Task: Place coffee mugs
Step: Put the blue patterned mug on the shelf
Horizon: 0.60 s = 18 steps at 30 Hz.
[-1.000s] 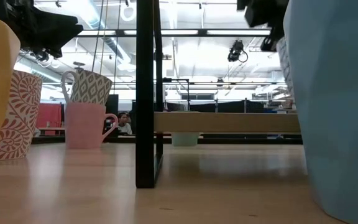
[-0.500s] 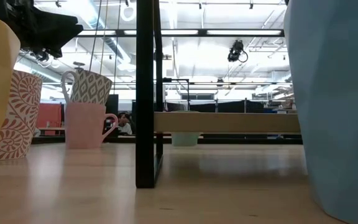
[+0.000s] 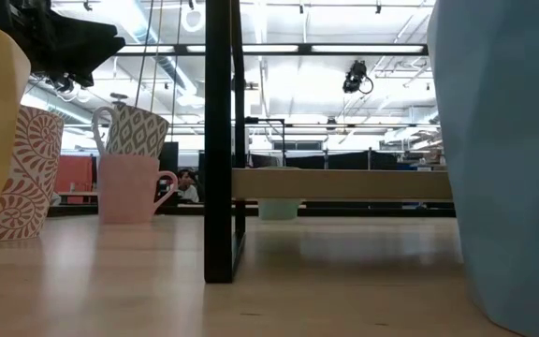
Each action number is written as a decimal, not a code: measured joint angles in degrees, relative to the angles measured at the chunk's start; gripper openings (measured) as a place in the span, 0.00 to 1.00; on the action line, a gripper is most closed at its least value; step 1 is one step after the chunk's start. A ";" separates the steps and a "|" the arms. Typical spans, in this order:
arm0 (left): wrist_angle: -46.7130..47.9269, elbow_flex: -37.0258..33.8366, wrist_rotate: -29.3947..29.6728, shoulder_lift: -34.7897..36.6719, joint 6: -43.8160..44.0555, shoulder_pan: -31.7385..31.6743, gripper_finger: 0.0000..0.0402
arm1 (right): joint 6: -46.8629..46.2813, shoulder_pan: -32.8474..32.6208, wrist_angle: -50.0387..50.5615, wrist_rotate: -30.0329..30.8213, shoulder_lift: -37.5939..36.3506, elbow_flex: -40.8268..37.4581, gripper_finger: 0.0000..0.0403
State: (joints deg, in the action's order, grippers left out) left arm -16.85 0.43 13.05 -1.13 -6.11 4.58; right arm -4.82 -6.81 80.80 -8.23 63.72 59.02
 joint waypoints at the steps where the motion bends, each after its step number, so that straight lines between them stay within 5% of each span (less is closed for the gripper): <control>1: 0.01 -0.01 0.00 0.00 0.00 -0.01 0.39 | 0.51 0.00 -0.10 0.03 0.00 -0.40 0.03; 18: -0.01 -0.02 -0.01 0.00 0.00 -0.02 0.39 | 1.98 0.02 -1.44 -0.11 0.02 -1.94 0.09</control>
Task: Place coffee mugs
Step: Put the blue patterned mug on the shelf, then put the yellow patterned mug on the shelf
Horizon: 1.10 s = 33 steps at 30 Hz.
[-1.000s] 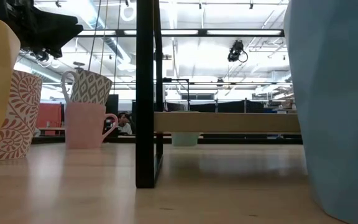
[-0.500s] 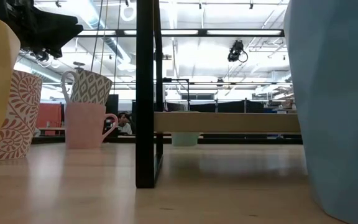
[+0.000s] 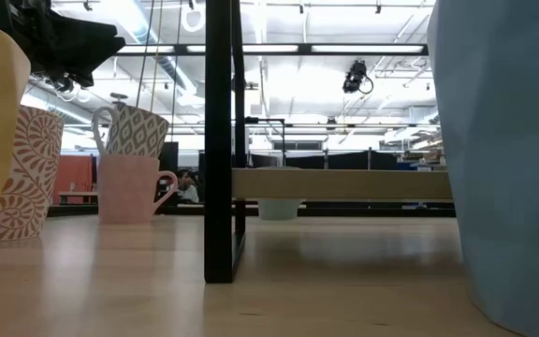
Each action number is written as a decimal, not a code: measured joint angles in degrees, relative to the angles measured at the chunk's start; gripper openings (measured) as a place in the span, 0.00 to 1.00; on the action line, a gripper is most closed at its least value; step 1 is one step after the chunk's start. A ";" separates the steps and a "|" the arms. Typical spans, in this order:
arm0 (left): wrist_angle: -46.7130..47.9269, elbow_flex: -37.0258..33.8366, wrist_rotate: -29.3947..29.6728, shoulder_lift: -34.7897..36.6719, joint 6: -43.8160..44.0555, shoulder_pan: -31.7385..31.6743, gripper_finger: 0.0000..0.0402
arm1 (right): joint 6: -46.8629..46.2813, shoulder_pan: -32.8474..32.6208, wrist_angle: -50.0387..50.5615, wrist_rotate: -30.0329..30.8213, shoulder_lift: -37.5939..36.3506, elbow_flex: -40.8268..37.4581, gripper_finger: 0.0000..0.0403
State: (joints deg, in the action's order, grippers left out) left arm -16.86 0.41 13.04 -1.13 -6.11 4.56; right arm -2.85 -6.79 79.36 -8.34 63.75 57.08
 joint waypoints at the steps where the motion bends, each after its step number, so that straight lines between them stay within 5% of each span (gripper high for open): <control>1: 0.00 0.02 0.02 0.00 0.00 0.00 0.39 | -0.13 0.00 0.05 0.06 0.00 0.00 0.10; 21: 0.01 0.02 0.01 0.00 -0.01 0.01 0.39 | -0.61 0.00 -0.01 0.22 0.02 0.00 0.31; 33: 0.00 0.01 0.02 0.00 0.00 0.00 0.39 | -0.27 0.00 -0.01 0.22 0.02 0.00 0.33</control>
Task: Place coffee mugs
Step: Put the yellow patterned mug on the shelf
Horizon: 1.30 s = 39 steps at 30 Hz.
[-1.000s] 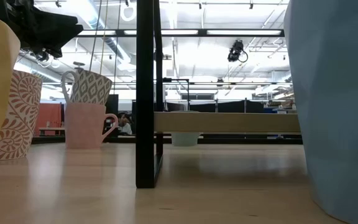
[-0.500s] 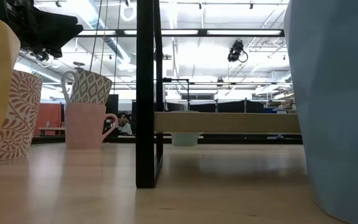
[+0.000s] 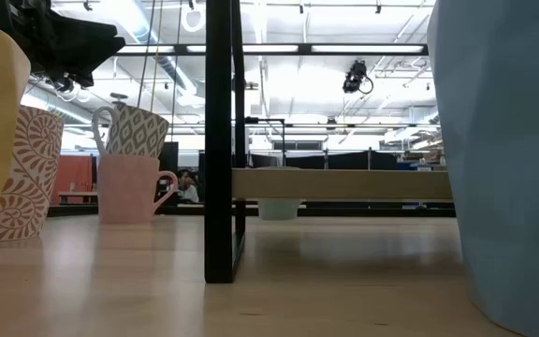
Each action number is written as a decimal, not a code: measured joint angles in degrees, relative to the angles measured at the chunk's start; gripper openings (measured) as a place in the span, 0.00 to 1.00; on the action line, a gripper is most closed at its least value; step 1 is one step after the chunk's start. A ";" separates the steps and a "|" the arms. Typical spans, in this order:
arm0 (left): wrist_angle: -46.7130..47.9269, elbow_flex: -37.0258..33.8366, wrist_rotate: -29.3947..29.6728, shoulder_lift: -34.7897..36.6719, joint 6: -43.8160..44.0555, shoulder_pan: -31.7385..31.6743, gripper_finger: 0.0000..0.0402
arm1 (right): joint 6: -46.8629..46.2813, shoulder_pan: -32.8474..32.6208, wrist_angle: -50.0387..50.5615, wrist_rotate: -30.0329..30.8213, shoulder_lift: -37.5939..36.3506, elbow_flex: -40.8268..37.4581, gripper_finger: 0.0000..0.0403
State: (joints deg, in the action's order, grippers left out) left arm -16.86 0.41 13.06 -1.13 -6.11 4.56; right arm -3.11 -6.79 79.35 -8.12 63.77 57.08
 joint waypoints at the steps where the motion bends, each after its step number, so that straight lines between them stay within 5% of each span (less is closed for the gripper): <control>1: 0.01 0.01 -0.01 0.00 -0.01 0.00 0.39 | 0.00 0.00 0.02 0.00 0.00 0.00 0.33; 11: 0.02 0.00 0.00 0.00 0.00 0.00 0.39 | 0.14 0.07 0.73 -0.40 0.02 0.54 0.33; 23: 0.00 0.01 -0.01 0.01 0.00 0.00 0.39 | 0.28 0.07 -0.12 -0.46 0.00 13.82 0.32; 31: 0.02 0.01 -0.02 0.02 0.00 0.00 0.39 | -4.81 0.07 -18.02 -0.95 -0.02 18.27 0.32; 39: 0.00 0.01 -0.02 0.02 0.00 0.00 0.39 | -10.01 -1.63 -36.92 -8.39 4.14 18.32 0.32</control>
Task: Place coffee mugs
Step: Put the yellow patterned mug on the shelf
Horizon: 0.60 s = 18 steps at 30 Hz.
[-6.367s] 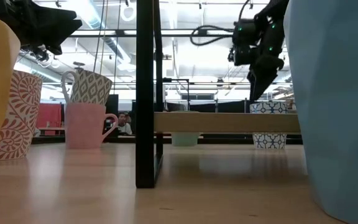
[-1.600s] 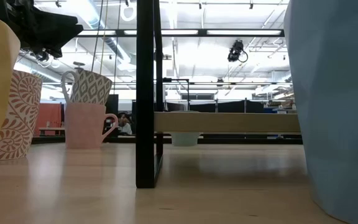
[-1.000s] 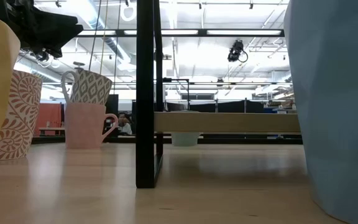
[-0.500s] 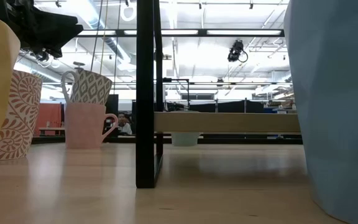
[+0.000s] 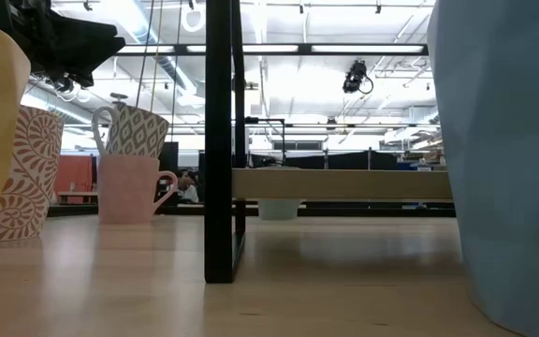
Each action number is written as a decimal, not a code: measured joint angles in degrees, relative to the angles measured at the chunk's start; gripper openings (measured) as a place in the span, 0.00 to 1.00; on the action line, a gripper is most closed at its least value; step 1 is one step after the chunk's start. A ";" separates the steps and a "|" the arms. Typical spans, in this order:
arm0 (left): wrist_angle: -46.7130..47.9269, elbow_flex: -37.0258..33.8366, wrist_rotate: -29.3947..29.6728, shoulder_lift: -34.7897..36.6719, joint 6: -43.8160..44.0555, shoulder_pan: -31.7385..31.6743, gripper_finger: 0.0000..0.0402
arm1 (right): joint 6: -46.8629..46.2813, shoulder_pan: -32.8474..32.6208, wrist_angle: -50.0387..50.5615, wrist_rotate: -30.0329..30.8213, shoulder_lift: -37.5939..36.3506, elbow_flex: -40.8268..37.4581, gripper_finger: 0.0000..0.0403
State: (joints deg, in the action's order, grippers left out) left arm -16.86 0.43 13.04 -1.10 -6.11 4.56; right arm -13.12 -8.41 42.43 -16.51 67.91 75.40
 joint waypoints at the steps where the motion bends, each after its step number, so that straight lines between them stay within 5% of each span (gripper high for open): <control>1: -0.02 0.00 0.01 0.00 0.00 0.02 0.39 | 0.03 -0.68 -0.87 -0.15 0.98 0.00 0.32; 18: 0.00 -0.02 0.01 0.00 -0.01 0.02 0.39 | 5.78 -12.12 -11.46 -4.35 19.06 -0.01 0.32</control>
State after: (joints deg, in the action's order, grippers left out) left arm -16.86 0.41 13.05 -1.10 -6.11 4.57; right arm -7.34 -20.53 30.97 -20.86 86.97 75.38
